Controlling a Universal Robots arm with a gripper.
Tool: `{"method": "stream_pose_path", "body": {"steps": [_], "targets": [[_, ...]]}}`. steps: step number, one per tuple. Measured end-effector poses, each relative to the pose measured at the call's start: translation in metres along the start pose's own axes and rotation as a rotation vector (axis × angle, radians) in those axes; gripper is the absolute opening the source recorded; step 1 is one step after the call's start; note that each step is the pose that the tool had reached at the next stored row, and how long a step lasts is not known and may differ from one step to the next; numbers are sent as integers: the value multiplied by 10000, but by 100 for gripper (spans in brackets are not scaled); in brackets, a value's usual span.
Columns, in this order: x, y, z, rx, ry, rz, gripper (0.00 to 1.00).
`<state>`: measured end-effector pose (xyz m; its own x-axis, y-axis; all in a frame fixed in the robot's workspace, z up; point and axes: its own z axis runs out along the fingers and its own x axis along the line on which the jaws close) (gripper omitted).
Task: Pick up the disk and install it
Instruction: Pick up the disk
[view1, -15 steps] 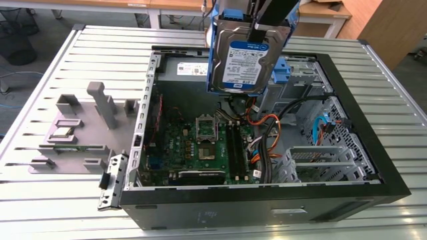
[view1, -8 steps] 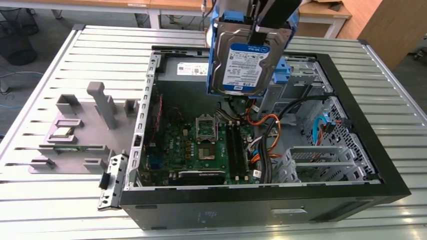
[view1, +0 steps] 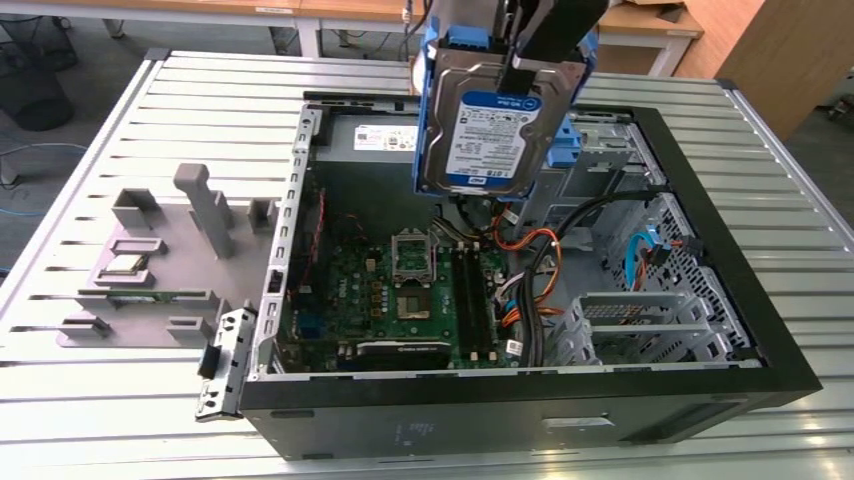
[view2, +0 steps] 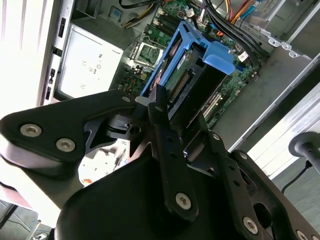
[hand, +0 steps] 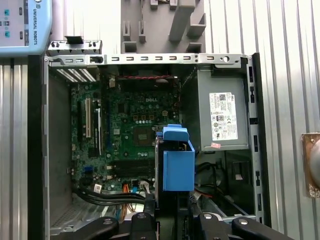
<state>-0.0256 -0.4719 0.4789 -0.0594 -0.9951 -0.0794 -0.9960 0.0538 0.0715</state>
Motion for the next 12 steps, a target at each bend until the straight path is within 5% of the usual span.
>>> {"method": "stream_pose_path", "body": {"steps": [12], "targets": [[131,-7,-7,0,-1,0,35]]}}
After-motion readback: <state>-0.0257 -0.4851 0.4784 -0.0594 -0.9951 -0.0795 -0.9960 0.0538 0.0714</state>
